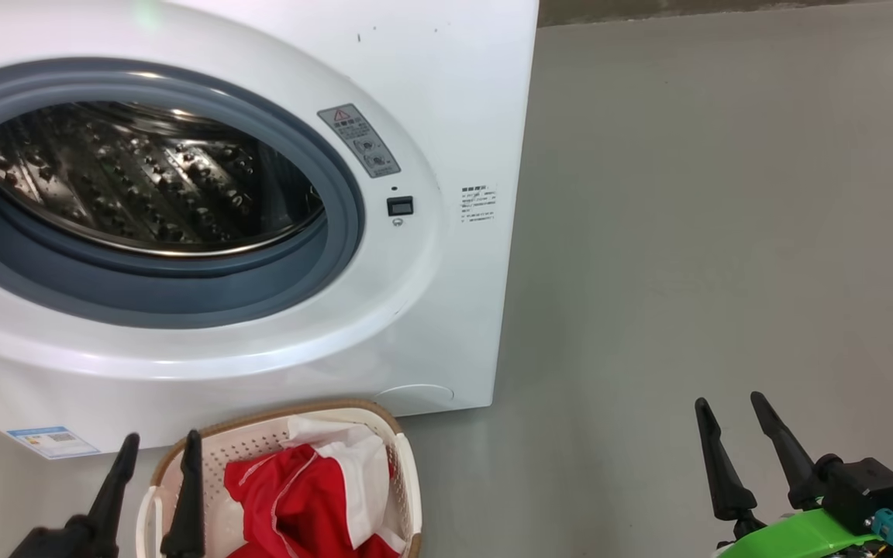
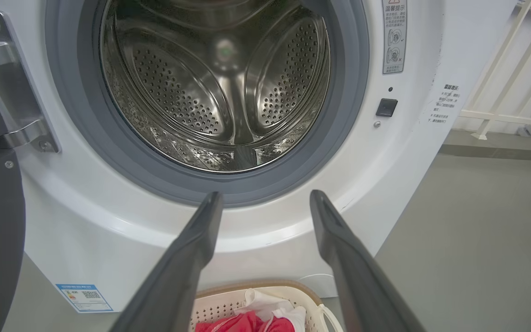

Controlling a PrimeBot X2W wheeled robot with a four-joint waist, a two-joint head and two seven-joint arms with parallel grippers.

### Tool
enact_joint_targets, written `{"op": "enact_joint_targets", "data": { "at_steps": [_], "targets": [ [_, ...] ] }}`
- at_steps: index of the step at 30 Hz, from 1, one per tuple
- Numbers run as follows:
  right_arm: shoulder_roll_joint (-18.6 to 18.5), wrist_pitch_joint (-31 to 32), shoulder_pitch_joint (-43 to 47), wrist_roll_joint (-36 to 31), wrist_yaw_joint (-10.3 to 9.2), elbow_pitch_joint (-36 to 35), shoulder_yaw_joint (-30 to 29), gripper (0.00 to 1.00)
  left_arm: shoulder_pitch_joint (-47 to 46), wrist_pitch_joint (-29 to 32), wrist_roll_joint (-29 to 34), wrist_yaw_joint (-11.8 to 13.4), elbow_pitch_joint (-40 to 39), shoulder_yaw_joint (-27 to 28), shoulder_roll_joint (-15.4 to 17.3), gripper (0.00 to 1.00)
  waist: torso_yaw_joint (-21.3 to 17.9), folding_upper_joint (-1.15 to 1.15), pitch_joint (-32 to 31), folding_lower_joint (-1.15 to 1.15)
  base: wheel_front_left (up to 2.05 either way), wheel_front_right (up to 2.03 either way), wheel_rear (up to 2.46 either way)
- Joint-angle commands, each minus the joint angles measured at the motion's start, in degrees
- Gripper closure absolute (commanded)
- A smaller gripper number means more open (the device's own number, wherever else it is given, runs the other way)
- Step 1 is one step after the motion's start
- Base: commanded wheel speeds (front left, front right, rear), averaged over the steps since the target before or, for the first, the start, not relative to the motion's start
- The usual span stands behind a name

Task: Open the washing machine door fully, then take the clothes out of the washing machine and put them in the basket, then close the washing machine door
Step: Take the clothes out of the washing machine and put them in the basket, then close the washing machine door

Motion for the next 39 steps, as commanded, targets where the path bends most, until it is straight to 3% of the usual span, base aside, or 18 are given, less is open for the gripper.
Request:
{"op": "enact_joint_targets", "data": {
  "at_steps": [1, 39],
  "targets": [
    [-0.49, -0.37, -0.28, -0.20, 0.42, -1.63, 0.95, 0.00, -0.29, -0.46, 0.30, -0.32, -1.79, 2.29, 0.57, 0.00, -0.10, 0.00, -0.06, 0.00, 0.00, 0.00, 0.00],
    [-0.49, -0.37, 0.13, -1.08, 0.42, -1.91, 0.71, 0.00, 0.61, -0.46, 1.72, -0.32, -2.94, 2.59, -0.89, 0.00, 0.19, 0.00, 0.11, 0.00, -0.11, 0.11, 0.00]
  ]
}}
